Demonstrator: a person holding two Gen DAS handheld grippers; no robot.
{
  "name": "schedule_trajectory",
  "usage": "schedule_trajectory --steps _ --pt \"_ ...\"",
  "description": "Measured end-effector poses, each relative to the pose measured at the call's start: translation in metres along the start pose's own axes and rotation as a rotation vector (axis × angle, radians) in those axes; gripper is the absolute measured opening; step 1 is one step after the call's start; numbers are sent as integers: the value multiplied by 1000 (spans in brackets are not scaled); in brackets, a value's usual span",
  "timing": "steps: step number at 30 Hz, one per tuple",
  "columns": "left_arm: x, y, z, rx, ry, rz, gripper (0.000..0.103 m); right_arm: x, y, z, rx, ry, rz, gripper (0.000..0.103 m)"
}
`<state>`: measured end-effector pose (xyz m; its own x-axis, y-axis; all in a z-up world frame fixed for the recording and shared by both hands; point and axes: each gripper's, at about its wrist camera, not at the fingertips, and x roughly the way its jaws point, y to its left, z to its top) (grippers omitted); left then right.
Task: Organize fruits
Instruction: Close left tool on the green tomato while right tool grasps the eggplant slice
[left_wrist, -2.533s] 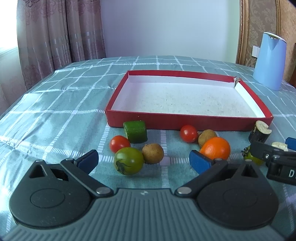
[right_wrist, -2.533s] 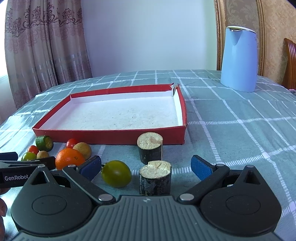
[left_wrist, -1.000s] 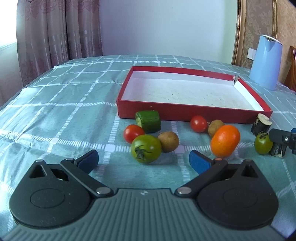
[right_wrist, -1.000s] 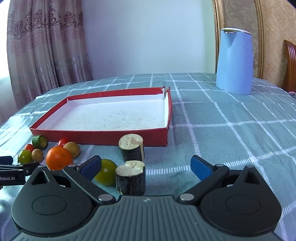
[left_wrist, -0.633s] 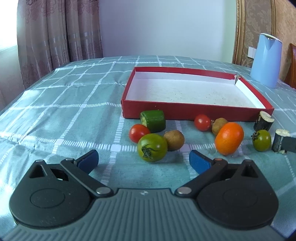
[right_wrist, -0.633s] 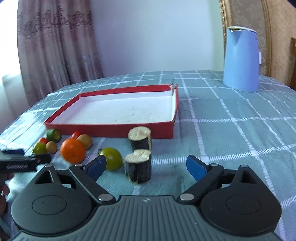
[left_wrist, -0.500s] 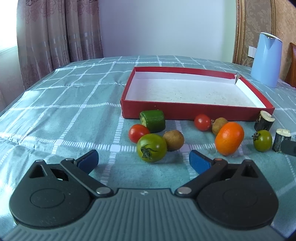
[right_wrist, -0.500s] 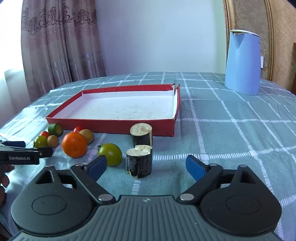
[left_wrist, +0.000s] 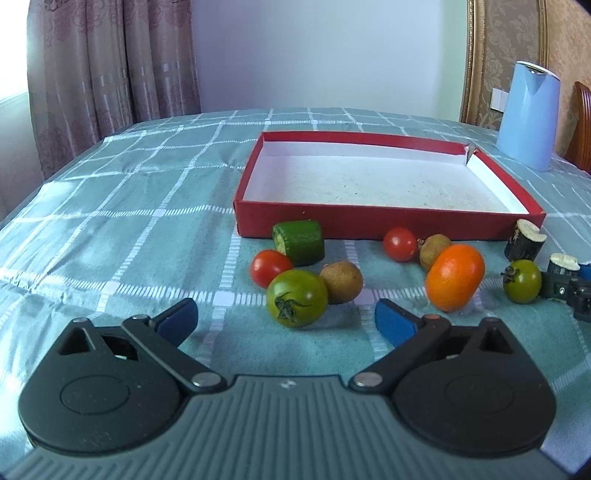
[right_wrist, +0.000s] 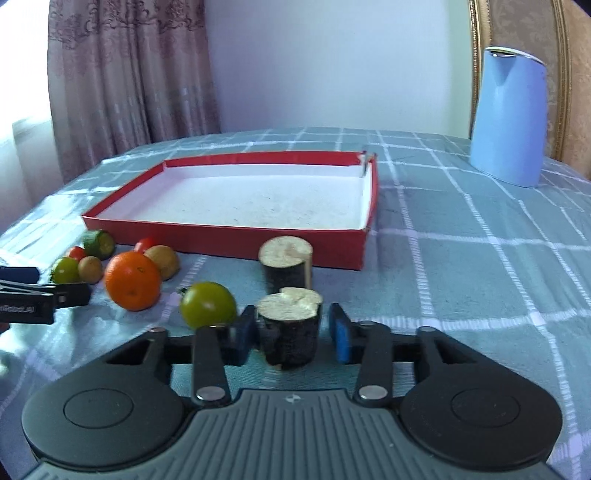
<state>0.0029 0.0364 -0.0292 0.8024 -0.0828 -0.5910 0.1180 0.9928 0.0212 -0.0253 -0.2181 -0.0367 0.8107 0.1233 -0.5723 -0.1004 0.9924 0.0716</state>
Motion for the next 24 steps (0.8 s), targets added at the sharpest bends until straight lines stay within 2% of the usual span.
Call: schedule_trajectory --steps 2,4,6,8,10,13,24 --pt "2 0 2 3 9 -5 86 -1 -2 0 12 -5 3 37" --pt "4 2 2 -19 15 -12 85 -1 -2 0 17 -6 6 37" --pt "3 4 1 -25 4 -12 79 -1 -2 -1 15 -7 5 37" --pt "1 4 1 -15 -4 -25 64 -1 -2 -1 17 -8 6 37" --pt "1 1 0 2 -12 -35 57 -1 -2 -1 18 -8 7 37" --pt "-1 -2 0 17 -22 -58 35 -1 -1 -1 18 -7 7 37" --pt "-6 -4 0 2 -41 -64 31 -4 -4 -2 33 -20 11 34"
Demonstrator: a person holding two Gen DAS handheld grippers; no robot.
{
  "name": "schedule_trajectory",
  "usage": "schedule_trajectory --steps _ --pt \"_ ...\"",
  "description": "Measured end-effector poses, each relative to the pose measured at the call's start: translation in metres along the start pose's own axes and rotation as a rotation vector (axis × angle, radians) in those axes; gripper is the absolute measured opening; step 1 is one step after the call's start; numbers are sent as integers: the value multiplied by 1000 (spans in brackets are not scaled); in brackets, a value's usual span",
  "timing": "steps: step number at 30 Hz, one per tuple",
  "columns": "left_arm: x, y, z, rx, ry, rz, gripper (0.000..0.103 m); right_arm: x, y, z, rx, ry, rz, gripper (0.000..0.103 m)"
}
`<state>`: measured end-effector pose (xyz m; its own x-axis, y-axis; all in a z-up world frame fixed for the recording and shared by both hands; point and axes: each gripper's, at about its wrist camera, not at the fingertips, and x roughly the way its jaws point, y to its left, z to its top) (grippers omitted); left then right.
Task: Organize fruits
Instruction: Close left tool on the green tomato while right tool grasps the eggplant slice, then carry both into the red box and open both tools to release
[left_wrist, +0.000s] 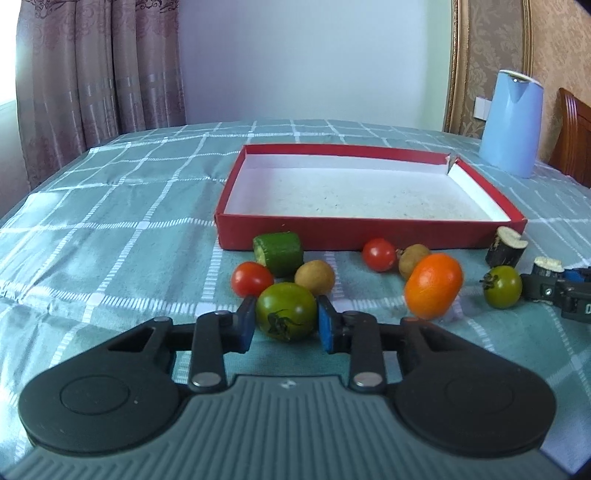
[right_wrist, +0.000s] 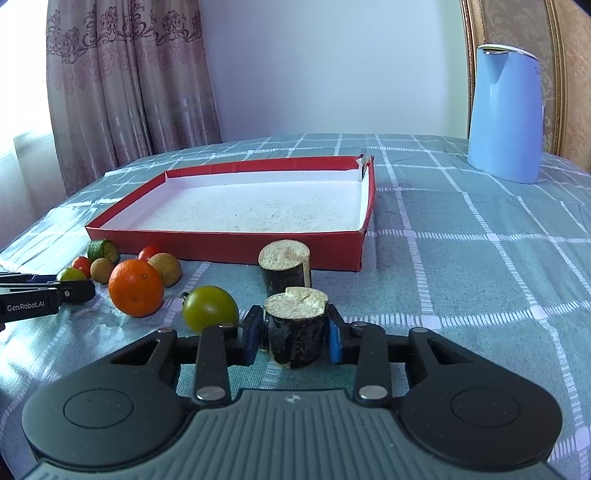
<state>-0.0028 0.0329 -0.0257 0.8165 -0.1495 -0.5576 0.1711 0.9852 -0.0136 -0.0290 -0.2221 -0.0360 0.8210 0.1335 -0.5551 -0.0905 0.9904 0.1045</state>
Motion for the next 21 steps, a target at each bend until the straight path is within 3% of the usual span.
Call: schedule_trajectory --steps 10,15,21 --pt "-8 -12 26 24 -81 -17 30 -5 -4 20 10 -59 -8 34" --pt "16 -23 53 24 -91 -16 30 8 -2 48 -10 -104 -31 34" --pt "60 -33 80 28 -51 23 30 50 2 81 -22 -60 -48 34"
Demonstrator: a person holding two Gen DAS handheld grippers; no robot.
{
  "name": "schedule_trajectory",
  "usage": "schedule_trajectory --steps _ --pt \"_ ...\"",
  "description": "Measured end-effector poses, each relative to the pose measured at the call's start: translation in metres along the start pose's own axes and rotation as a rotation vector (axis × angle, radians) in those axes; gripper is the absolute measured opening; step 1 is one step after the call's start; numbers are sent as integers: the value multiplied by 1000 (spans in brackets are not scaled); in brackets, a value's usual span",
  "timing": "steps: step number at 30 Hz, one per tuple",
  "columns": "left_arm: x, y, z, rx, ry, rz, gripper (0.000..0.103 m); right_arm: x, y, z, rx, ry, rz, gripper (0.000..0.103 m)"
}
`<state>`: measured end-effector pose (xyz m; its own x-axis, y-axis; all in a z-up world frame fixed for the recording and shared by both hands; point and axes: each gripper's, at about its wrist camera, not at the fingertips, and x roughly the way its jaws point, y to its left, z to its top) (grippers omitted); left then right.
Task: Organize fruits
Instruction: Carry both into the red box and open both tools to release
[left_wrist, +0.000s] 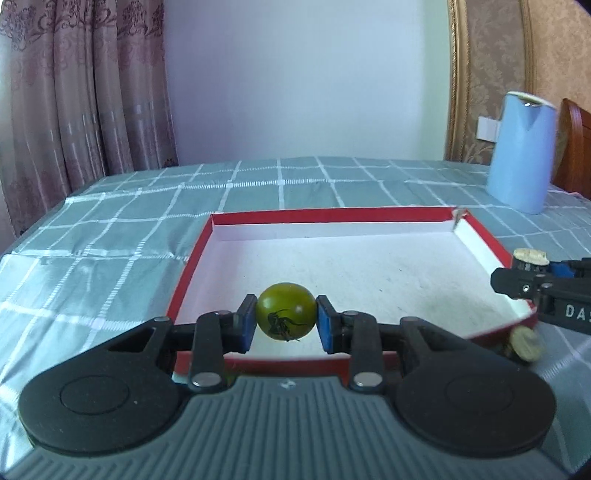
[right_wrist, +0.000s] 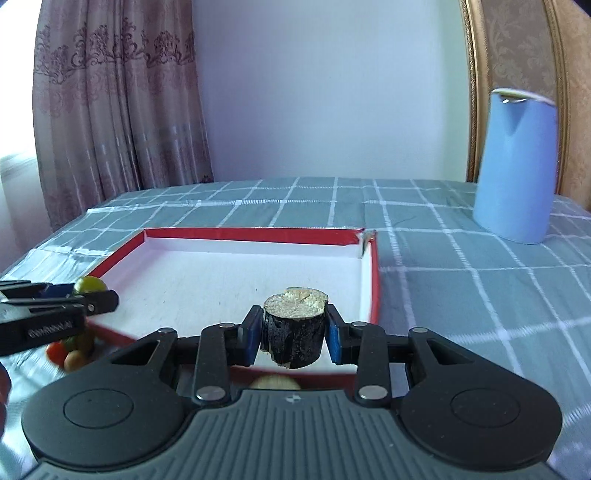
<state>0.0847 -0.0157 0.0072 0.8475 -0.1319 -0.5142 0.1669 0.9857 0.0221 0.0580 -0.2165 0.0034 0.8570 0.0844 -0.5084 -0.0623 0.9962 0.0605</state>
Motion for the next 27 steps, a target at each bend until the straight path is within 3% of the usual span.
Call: schedule_trajectory --steps 9,19,21,24,25,27 --pt "51 0 11 -22 84 65 30 66 7 7 5 143 -24 33" --pt "64 4 7 -39 84 75 31 69 12 5 -20 119 -42 34" --pt "63 3 6 -40 77 84 35 70 12 6 -14 117 -40 34" --pt "62 4 3 -47 63 114 52 69 9 6 9 117 -31 34" --pt "62 5 3 -54 66 115 65 69 9 5 13 115 -31 35" --pt "60 9 2 -68 62 115 71 66 8 5 11 112 -35 41"
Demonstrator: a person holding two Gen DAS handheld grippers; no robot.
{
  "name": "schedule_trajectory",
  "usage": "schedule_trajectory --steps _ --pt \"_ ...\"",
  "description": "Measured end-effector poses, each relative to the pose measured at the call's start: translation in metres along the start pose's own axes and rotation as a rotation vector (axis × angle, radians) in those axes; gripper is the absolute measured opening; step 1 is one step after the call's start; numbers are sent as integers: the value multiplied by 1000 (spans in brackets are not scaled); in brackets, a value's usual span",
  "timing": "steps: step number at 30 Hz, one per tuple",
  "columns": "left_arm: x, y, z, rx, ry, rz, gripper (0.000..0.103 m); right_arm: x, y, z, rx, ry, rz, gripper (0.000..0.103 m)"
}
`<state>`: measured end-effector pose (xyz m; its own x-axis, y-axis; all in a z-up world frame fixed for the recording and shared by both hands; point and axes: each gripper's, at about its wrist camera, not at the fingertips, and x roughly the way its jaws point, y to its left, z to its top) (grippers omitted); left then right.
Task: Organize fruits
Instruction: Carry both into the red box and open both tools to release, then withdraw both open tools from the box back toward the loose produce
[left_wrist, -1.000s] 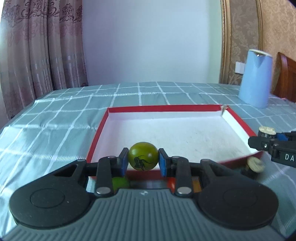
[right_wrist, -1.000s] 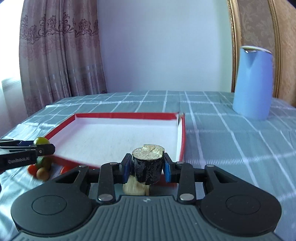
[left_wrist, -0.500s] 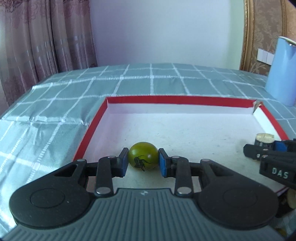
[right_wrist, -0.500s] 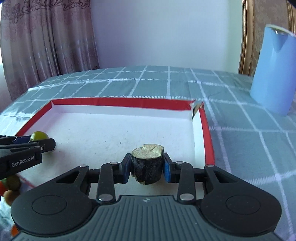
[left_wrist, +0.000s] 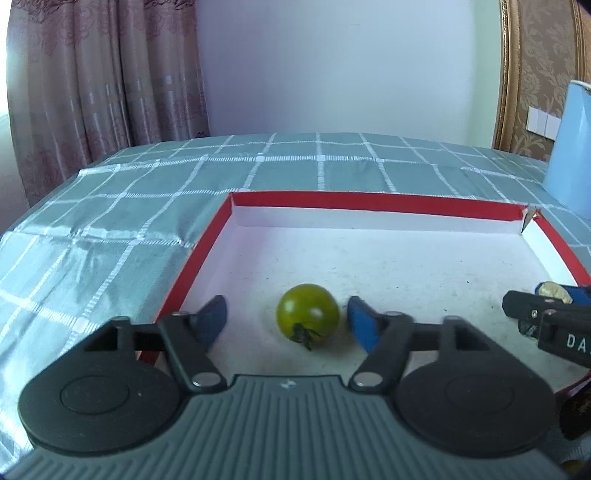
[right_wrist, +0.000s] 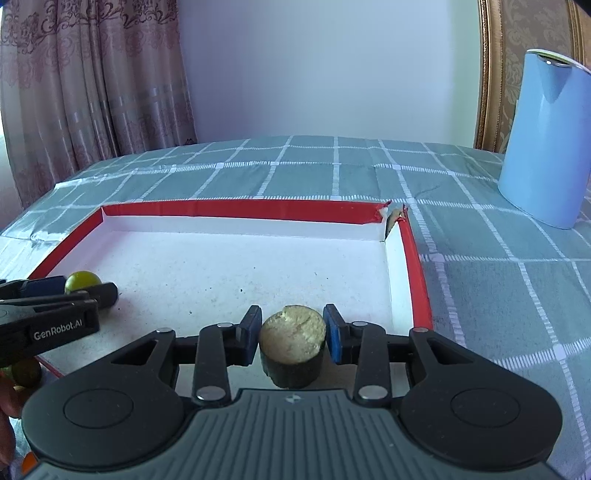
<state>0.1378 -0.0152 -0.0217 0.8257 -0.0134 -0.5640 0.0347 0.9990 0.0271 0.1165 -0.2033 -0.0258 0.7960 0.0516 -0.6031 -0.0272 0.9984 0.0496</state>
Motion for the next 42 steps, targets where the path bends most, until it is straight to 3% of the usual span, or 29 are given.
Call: schedule_trajectory --steps 6,11,20,23,27,36,42 --pt "-24 -2 -9 57 -82 43 75 -19 -1 -5 -6 -82 -41 54" --pt "-55 6 -26 102 -165 65 92 -43 -5 -14 -1 -106 -41 59" --pt "-90 46 -53 -49 -161 -98 96 -87 -13 -50 -2 -180 -20 59" --pt "-94 58 -58 -118 -168 -102 99 -96 -18 -55 7 -210 -39 59" --pt "-93 67 -58 -160 -134 -119 99 -95 -23 -61 16 -176 -33 59" --pt "-109 66 -70 -113 -126 -126 99 -105 -34 -74 64 -174 -2 59" --pt "-119 47 -78 22 -151 -80 99 -105 -33 -75 60 -171 6 59"
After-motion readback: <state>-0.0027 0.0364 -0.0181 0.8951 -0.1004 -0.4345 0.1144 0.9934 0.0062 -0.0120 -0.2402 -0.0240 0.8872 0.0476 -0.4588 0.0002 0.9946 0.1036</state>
